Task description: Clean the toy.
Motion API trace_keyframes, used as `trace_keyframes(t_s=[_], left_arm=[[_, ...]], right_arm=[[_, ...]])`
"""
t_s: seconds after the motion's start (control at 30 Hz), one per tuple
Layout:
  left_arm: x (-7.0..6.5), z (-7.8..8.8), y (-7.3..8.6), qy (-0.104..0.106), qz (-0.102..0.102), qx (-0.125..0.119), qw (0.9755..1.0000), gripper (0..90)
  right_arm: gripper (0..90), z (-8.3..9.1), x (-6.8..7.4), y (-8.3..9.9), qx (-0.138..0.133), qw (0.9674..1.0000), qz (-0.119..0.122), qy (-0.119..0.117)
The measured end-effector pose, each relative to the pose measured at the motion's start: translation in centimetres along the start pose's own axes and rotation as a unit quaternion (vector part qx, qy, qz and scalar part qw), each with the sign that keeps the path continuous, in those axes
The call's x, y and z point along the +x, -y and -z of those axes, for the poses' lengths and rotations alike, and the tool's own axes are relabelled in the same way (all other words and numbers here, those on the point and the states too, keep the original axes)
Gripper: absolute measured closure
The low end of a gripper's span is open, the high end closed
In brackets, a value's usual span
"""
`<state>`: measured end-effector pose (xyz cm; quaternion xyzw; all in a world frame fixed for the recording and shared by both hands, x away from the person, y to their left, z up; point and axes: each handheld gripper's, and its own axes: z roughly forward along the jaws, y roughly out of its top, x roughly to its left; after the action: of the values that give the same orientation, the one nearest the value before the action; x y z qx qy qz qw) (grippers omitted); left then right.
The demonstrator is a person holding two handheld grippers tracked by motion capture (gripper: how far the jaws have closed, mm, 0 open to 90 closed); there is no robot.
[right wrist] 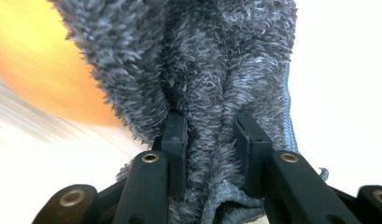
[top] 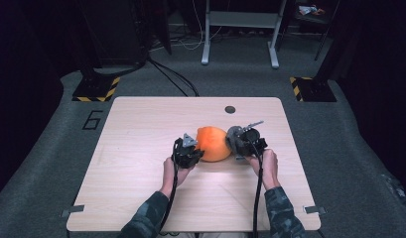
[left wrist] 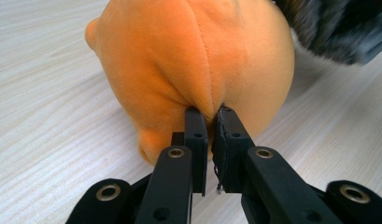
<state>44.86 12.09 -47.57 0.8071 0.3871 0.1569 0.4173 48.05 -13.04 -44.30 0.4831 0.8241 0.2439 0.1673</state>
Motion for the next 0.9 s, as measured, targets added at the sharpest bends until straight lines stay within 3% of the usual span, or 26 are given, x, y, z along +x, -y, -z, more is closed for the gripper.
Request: trace_keyframes(t_s=[0.13,0.2,0.33,0.6,0.77,0.8,0.9], left_arm=[[0.0,0.0,0.0,0.001,0.0,-0.002,1.0,84.3],[0.0,0.0,0.0,-0.001,0.001,-0.002,1.0,83.8],[0.2,0.3,0.1,-0.005,0.004,-0.009,0.9999,78.6],[0.1,-0.1,0.6,-0.032,-0.003,0.002,0.9995,50.2],[-0.4,-1.0,0.4,-0.063,-0.03,0.012,0.9975,48.7],[-0.5,-1.1,0.4,-0.066,-0.027,0.009,0.9974,49.7],[-0.4,-1.5,0.4,-0.07,-0.03,0.001,0.9971,62.1]], right_arm=[[68.3,1.5,1.5,-1.3,-0.033,0.9992,0.02,-0.012],[68.4,1.1,2.3,-1.9,-0.027,0.9987,0.04,-0.014],[68.6,-0.3,2.5,-2.3,-0.011,0.9992,0.036,-0.008],[68.6,-0.6,2.1,-2.7,-0.006,0.9996,0.026,-0.007],[68.6,-0.7,2.1,-2.8,-0.009,0.9995,0.031,-0.004],[68.6,-0.8,2.1,-2.8,-0.01,0.9994,0.032,-0.004],[68.6,-0.8,2.2,-2.7,-0.011,0.9994,0.031,-0.005]])
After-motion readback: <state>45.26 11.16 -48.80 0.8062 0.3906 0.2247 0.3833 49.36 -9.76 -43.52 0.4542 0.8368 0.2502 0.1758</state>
